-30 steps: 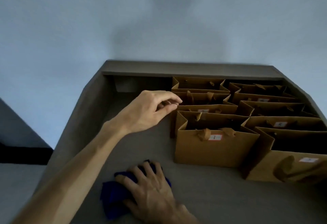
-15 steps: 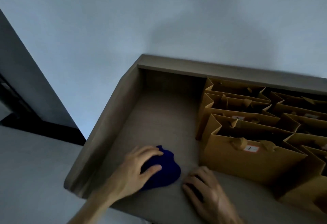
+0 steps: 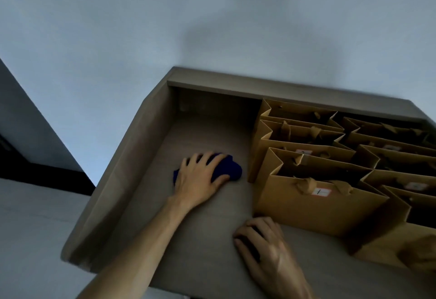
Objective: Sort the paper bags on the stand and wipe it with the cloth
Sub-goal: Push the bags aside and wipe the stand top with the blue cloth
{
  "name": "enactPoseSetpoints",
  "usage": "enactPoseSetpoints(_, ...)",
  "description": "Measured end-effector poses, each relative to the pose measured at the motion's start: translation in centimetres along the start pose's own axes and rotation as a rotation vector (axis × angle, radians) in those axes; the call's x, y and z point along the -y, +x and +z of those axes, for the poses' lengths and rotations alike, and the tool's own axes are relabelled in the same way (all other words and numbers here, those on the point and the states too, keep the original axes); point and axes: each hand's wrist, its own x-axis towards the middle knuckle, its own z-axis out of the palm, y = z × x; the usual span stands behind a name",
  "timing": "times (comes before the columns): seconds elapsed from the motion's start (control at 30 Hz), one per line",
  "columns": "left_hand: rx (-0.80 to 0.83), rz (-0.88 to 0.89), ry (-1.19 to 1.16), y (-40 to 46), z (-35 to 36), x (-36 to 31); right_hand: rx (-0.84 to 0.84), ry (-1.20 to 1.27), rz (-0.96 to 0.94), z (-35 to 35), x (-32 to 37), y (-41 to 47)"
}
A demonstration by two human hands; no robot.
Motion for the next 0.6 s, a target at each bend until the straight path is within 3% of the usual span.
enactPoseSetpoints(0.13, 0.048, -0.035, -0.019, 3.9, 0.5, 0.0, 0.003, 0.026, 0.017, -0.3, 0.2, 0.0)
enactPoseSetpoints(0.23, -0.015, -0.018, -0.027, 2.3, 0.6, 0.0, 0.01, 0.033, 0.016, -0.3, 0.3, -0.1)
enactPoseSetpoints(0.6, -0.12, -0.025, 0.045, -17.4, -0.9, 1.8, -0.045, 0.018, -0.025, 0.8, -0.8, -0.3)
